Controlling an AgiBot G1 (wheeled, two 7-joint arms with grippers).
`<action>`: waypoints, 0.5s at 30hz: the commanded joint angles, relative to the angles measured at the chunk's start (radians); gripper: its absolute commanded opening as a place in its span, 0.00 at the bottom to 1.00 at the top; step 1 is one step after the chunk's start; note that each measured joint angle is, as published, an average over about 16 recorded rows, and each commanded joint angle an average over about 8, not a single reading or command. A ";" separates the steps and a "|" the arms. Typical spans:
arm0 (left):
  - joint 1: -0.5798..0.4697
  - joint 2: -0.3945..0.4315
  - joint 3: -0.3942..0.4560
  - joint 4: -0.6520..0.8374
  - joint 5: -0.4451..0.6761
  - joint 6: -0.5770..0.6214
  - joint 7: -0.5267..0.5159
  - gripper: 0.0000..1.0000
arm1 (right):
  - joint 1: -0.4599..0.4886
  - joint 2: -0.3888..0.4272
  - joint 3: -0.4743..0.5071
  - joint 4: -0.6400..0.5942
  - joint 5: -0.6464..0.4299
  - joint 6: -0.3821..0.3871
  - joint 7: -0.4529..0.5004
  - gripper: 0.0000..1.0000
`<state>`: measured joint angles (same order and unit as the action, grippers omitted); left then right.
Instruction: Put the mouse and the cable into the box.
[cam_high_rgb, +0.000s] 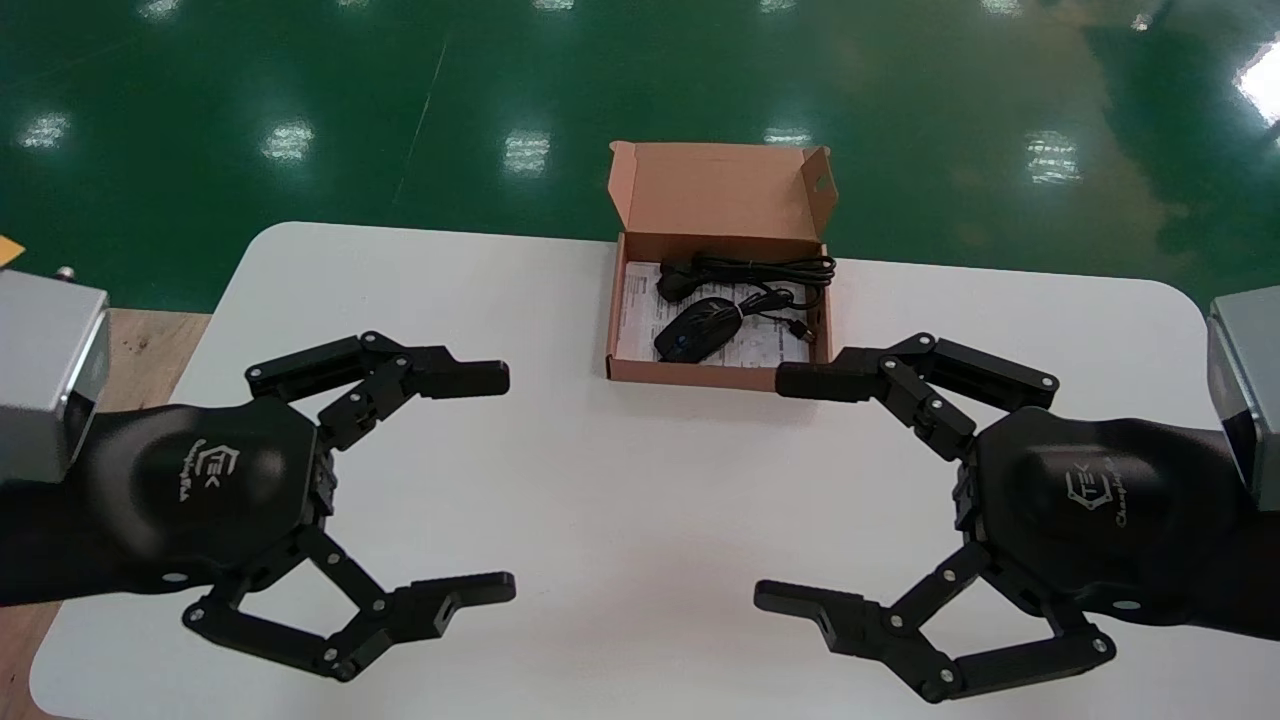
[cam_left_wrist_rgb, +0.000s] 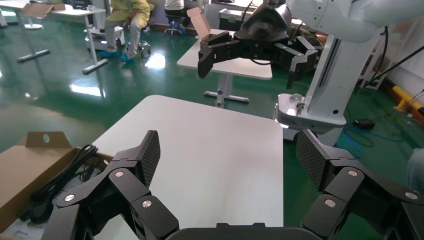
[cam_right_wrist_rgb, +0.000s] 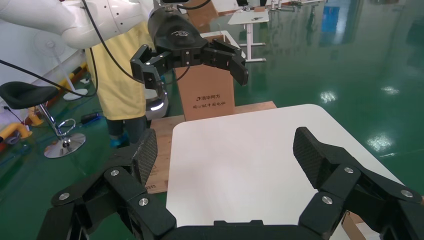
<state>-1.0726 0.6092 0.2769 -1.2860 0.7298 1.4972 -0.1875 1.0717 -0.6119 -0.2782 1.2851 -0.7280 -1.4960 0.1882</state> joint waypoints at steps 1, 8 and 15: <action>0.000 0.000 0.000 0.000 0.000 0.000 0.000 1.00 | 0.001 0.000 0.000 0.000 -0.001 0.000 0.000 1.00; -0.001 0.001 0.001 0.001 0.000 -0.001 0.000 1.00 | 0.002 0.001 -0.001 -0.001 -0.001 0.000 -0.001 1.00; -0.001 0.001 0.002 0.001 0.001 -0.001 0.000 1.00 | 0.002 0.001 -0.001 -0.001 -0.002 0.001 -0.001 1.00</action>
<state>-1.0735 0.6103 0.2784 -1.2847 0.7304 1.4962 -0.1875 1.0736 -0.6111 -0.2793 1.2842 -0.7298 -1.4954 0.1875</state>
